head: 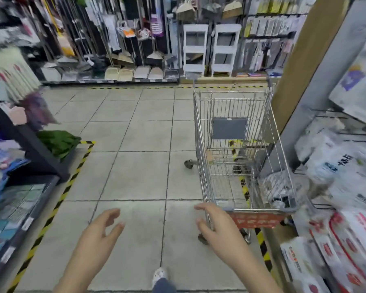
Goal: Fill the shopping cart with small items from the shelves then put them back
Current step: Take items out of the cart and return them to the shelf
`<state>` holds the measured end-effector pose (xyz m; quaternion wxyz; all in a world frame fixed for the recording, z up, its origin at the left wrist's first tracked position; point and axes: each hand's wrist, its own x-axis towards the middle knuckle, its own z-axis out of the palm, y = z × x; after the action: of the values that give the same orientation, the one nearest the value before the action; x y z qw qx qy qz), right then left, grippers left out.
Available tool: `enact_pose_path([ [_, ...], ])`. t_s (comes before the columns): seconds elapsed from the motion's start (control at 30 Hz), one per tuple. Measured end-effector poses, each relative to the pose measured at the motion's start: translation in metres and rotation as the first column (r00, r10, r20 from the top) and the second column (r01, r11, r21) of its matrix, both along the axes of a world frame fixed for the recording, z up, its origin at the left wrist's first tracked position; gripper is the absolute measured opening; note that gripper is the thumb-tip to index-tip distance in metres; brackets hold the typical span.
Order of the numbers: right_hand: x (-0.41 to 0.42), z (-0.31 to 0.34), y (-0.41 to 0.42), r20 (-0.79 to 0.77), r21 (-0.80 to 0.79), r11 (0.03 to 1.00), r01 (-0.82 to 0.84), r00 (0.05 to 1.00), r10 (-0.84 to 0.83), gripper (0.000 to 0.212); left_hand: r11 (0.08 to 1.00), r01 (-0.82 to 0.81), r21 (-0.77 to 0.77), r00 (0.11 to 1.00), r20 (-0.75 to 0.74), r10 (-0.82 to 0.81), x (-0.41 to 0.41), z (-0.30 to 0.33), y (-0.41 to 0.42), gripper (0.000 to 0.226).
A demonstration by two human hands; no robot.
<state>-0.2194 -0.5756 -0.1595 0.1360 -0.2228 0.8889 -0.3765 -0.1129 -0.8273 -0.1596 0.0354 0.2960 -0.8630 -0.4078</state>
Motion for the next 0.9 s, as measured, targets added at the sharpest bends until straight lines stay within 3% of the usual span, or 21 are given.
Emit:
enact_pose_path([
  [0.2, -0.094, -0.014, -0.064, 0.075, -0.031, 0.98, 0.195, 0.979, -0.192, 0.031, 0.991, 0.131, -0.013, 0.991, 0.003, -0.131, -0.133, 0.007, -0.084, 0.029],
  [0.33, -0.14, -0.028, -0.073, 0.135, -0.011, 0.928, 0.373, 0.92, -0.368, 0.029, 0.95, 0.311, -0.04, 0.951, 0.02, -0.31, -0.226, 0.005, -0.109, 0.03],
  [0.6, -0.233, -0.052, -0.067, 0.223, 0.035, 0.76, 0.649, 0.737, -0.639, 0.031, 0.714, 0.691, -0.111, 0.722, 0.059, -0.69, -0.393, -0.005, -0.072, 0.037],
  [0.77, -0.316, -0.058, -0.092, 0.232, 0.064, 0.733, 0.677, 0.705, -0.67, 0.029, 0.651, 0.748, -0.132, 0.663, 0.1, -0.742, -0.477, -0.006, -0.084, 0.038],
  [0.9, -0.375, -0.044, -0.12, 0.239, -0.002, 0.787, 0.617, 0.765, -0.599, 0.035, 0.655, 0.738, -0.162, 0.673, 0.125, -0.729, -0.541, -0.012, -0.112, 0.037],
])
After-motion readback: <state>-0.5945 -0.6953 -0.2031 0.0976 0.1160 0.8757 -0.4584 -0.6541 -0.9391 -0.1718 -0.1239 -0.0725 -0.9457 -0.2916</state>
